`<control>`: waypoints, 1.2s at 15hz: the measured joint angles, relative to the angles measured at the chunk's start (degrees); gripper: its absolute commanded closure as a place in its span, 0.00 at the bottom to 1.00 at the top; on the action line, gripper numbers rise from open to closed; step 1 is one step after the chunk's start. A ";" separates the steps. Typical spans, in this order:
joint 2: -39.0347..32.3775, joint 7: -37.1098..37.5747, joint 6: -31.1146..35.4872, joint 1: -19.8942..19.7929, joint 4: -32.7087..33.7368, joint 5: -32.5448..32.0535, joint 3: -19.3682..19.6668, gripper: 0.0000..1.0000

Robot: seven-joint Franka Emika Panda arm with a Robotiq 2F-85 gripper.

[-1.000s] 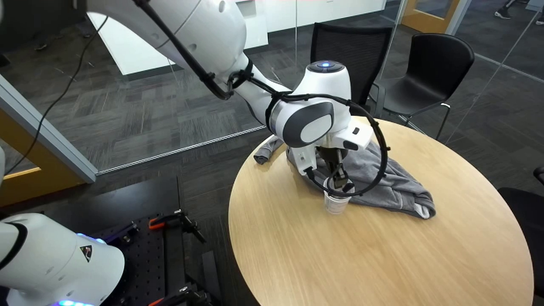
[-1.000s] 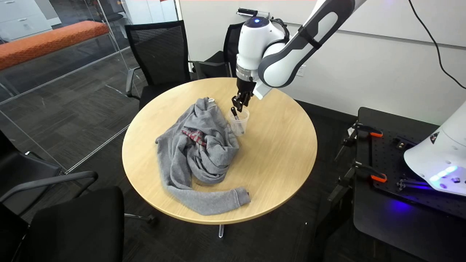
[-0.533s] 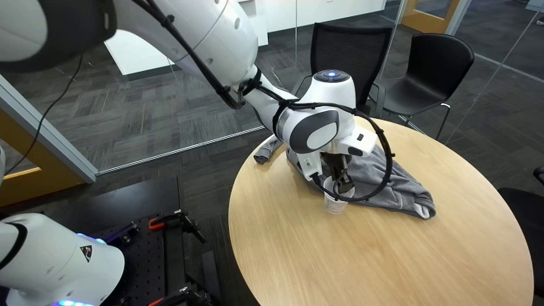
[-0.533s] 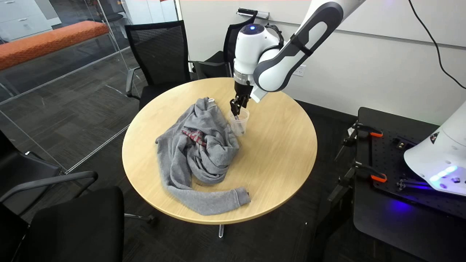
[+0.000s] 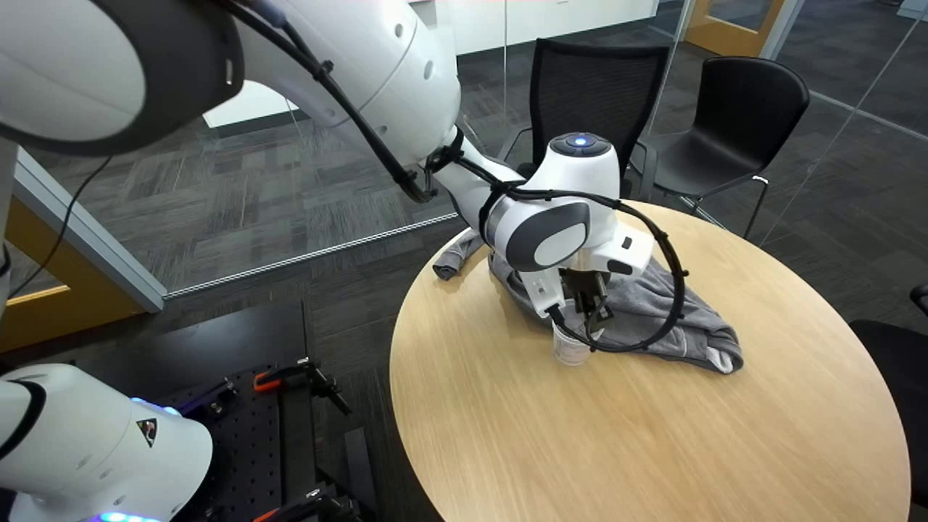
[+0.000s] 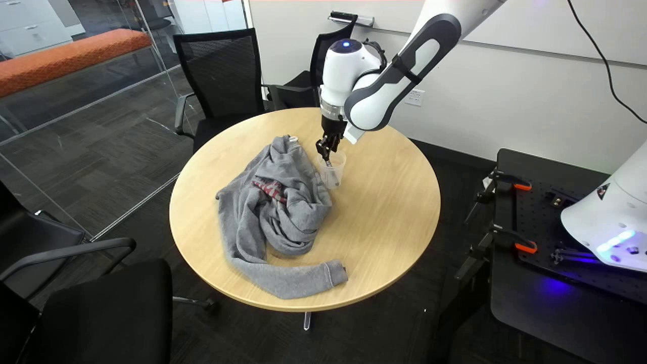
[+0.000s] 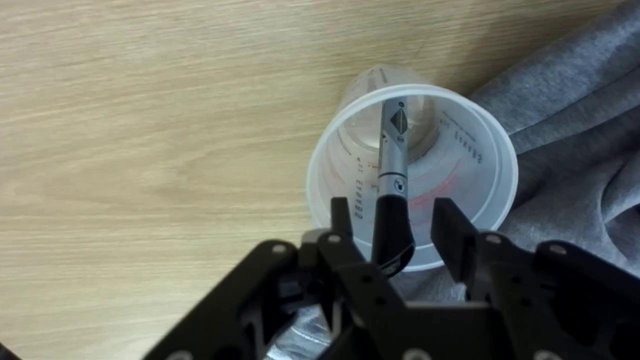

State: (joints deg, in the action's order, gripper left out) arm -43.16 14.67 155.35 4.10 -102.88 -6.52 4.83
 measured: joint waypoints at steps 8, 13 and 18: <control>-2.61 -0.15 2.25 -0.06 2.05 0.19 -0.07 0.81; -3.48 -0.15 2.65 -0.07 3.08 0.20 -0.07 0.94; -3.50 -0.15 6.12 0.04 2.34 0.20 0.13 0.94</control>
State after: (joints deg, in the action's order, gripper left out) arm -46.66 14.52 161.48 4.15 -100.54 -6.32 4.96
